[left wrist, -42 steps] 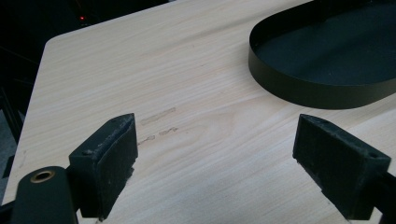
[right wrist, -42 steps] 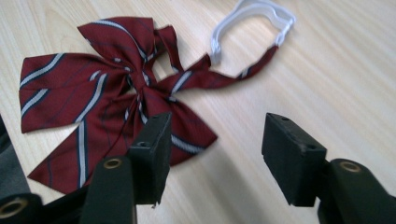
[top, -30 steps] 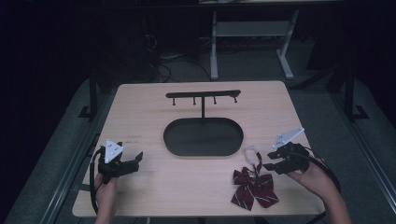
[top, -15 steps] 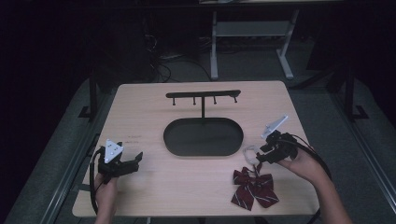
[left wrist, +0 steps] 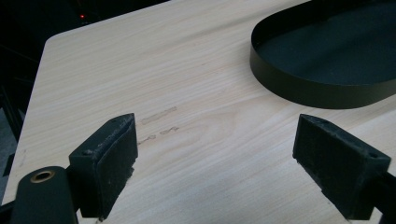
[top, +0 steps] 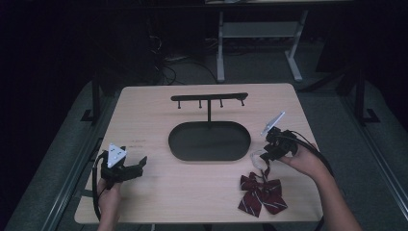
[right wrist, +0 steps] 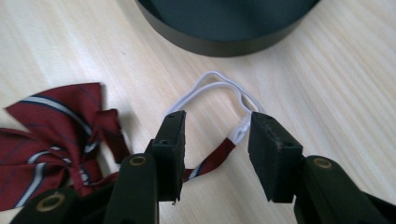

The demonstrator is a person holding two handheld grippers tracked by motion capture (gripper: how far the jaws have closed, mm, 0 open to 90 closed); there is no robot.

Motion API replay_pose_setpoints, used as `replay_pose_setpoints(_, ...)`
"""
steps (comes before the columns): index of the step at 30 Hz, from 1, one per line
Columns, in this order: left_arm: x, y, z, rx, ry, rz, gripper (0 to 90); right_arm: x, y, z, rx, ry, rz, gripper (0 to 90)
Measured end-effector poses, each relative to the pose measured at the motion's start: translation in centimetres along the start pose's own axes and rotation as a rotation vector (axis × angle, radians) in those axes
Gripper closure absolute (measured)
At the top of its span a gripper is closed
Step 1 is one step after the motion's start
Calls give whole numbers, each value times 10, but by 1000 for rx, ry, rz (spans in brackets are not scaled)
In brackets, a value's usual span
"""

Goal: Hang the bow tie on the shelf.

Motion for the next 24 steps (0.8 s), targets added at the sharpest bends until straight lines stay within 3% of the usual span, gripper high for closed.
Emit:
replay_pose_setpoints(14,0,0,1,-3,1,-7,135,-1,16,24,-46,-108,47,613)
replay_pose_setpoints(24,1,1,0,-4,-2,-2,135,-2,15,33,-65,-161,43,690)
Point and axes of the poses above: each handheld gripper's, and its own axes: z roughly forward along the jaws, x roughly out of its top, y roughly to its right, the point moved 5 cm from there along z, roughly forward along the jaws, and after that the axes turned 4 degrees about z, right-handed, at the moved point
